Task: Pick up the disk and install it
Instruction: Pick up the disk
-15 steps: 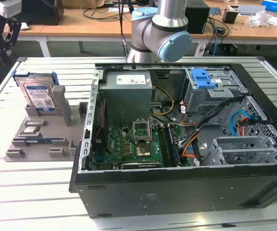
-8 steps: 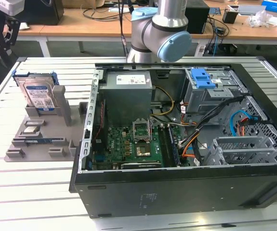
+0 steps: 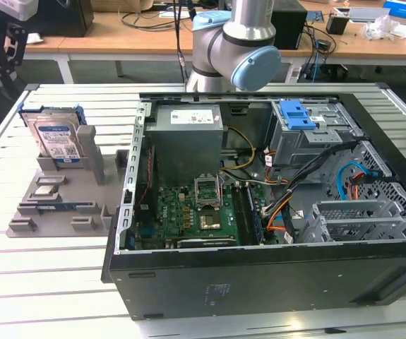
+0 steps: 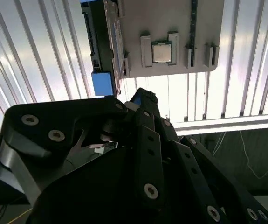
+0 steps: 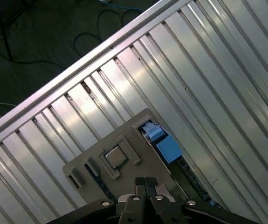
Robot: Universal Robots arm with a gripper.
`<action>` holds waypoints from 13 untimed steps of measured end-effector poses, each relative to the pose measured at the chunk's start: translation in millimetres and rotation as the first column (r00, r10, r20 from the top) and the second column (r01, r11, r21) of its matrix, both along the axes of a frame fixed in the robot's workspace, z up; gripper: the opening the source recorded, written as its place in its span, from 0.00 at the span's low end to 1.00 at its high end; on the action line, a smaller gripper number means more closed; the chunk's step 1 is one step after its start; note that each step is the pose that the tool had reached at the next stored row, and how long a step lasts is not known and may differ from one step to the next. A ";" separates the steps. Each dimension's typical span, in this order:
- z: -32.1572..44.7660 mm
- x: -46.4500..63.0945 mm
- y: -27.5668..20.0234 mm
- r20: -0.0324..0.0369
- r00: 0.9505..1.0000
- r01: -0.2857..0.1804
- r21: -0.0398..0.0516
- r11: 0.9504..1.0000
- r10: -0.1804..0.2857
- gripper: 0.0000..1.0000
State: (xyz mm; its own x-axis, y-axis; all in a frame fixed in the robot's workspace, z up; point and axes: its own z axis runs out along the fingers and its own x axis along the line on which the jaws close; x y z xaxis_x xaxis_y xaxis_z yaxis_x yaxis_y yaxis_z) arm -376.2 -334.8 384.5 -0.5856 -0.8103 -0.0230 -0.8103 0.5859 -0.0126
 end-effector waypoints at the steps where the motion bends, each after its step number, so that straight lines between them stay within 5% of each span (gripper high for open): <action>1: 0.0 0.0 0.0 0.000 1.000 -0.015 0.000 1.000 0.015 0.11; 5: 0.1 0.0 -0.1 0.000 0.996 -0.094 -0.005 0.996 0.094 0.11; 13: 0.1 0.1 0.4 -0.012 0.990 -0.140 -0.004 0.990 0.140 0.11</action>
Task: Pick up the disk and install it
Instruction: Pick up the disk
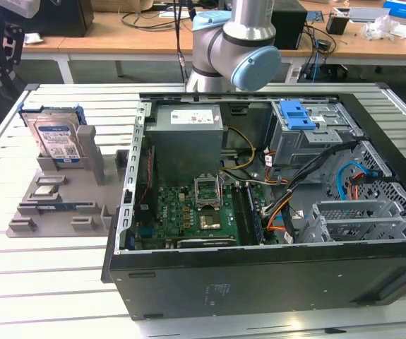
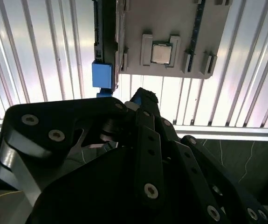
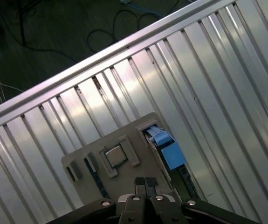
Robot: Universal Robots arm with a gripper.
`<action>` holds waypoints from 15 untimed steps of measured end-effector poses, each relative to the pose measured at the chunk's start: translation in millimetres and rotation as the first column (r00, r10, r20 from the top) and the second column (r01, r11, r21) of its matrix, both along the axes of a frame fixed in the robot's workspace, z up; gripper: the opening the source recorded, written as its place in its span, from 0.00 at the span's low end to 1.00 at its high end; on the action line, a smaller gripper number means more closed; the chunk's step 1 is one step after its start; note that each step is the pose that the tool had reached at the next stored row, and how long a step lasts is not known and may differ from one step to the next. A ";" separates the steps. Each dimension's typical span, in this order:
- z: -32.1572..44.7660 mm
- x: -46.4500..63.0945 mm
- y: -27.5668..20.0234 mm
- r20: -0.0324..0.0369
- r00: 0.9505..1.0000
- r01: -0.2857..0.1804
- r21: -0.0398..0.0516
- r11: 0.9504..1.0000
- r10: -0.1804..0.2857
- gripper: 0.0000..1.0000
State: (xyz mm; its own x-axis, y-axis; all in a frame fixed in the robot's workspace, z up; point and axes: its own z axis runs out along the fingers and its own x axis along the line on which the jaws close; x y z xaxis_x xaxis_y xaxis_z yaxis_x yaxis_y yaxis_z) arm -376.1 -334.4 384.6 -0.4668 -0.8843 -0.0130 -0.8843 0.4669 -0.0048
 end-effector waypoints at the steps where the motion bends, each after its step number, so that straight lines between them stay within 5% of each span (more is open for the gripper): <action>1: 0.0 0.0 0.0 0.000 1.000 -0.008 0.000 1.000 0.008 0.11; 9: 0.0 0.0 0.1 0.000 0.994 -0.106 0.000 0.994 0.106 0.11; 15: 0.0 0.0 0.1 0.000 0.981 -0.195 0.000 0.981 0.195 0.11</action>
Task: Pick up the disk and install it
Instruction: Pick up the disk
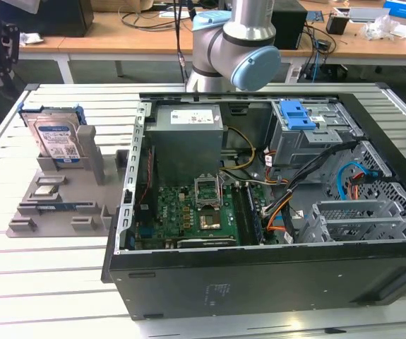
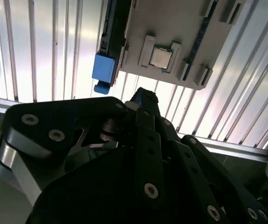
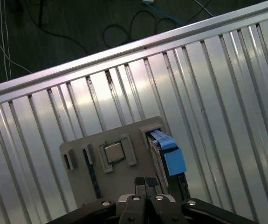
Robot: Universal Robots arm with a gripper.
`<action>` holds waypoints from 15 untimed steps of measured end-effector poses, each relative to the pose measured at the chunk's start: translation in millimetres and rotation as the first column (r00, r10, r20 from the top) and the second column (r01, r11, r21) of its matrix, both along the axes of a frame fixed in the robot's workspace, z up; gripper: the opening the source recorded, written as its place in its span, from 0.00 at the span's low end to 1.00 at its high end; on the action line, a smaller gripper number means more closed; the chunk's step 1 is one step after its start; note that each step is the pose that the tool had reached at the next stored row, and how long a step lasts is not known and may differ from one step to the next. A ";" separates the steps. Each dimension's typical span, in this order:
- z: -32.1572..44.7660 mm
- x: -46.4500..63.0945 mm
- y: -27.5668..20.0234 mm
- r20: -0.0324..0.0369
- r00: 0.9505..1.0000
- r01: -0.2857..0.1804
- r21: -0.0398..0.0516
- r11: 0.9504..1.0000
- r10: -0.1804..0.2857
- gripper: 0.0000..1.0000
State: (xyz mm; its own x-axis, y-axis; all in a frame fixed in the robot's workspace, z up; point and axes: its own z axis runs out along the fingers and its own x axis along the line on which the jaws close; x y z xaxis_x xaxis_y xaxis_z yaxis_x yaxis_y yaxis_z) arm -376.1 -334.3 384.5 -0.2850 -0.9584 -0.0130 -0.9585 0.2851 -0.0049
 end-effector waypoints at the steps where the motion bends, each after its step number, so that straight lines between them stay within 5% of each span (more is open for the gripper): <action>1: 0.0 0.0 0.0 0.000 1.000 -0.016 0.000 1.000 0.016 0.11; 8: 0.0 0.0 0.0 0.000 0.994 -0.106 0.000 0.994 0.106 0.11; 12: 0.0 0.0 0.0 0.000 0.994 -0.109 0.000 0.994 0.109 0.11; 15: 0.0 0.0 0.0 0.000 0.994 -0.110 0.000 0.994 0.110 0.29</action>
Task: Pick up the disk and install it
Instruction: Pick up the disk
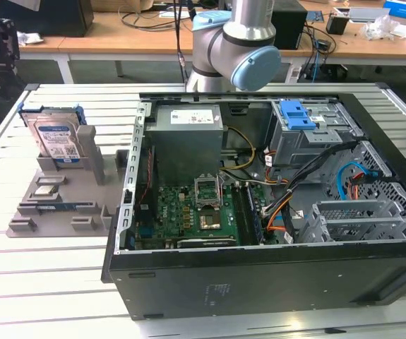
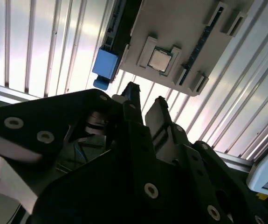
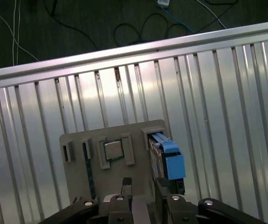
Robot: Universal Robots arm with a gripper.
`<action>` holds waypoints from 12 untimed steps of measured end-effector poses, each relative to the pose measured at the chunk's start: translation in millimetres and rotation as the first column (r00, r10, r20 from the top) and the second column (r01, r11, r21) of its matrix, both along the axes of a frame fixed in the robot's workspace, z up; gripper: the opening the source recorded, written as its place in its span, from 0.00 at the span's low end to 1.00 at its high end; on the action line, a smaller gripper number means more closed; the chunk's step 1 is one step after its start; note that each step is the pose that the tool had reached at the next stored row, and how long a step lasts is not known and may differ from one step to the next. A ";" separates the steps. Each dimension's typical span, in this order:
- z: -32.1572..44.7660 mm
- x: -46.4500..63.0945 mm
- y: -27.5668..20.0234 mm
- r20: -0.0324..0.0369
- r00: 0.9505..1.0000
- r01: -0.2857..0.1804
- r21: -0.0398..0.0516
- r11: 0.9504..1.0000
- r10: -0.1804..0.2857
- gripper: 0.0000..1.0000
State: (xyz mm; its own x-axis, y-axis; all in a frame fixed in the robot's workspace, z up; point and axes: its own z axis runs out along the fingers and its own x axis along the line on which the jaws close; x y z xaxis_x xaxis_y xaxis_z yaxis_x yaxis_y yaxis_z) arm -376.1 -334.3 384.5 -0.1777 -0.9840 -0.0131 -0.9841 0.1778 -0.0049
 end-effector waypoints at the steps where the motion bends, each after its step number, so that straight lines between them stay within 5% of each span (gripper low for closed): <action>1: 0.0 0.0 0.0 0.000 1.000 -0.001 0.000 1.000 0.001 0.36; 3: 0.0 0.0 0.0 0.000 1.000 -0.002 0.000 1.000 0.002 0.54; 7: 0.0 0.2 0.5 0.000 1.000 -0.003 0.000 1.000 0.003 0.54; 12: -2.5 2.3 14.6 0.000 1.000 -0.005 0.000 1.000 0.005 0.54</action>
State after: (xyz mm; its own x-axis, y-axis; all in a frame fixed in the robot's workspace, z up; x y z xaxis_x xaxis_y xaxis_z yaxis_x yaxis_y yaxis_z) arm -373.8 -319.7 382.1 -0.1732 -0.9848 -0.0128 -0.9849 0.1733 -0.0047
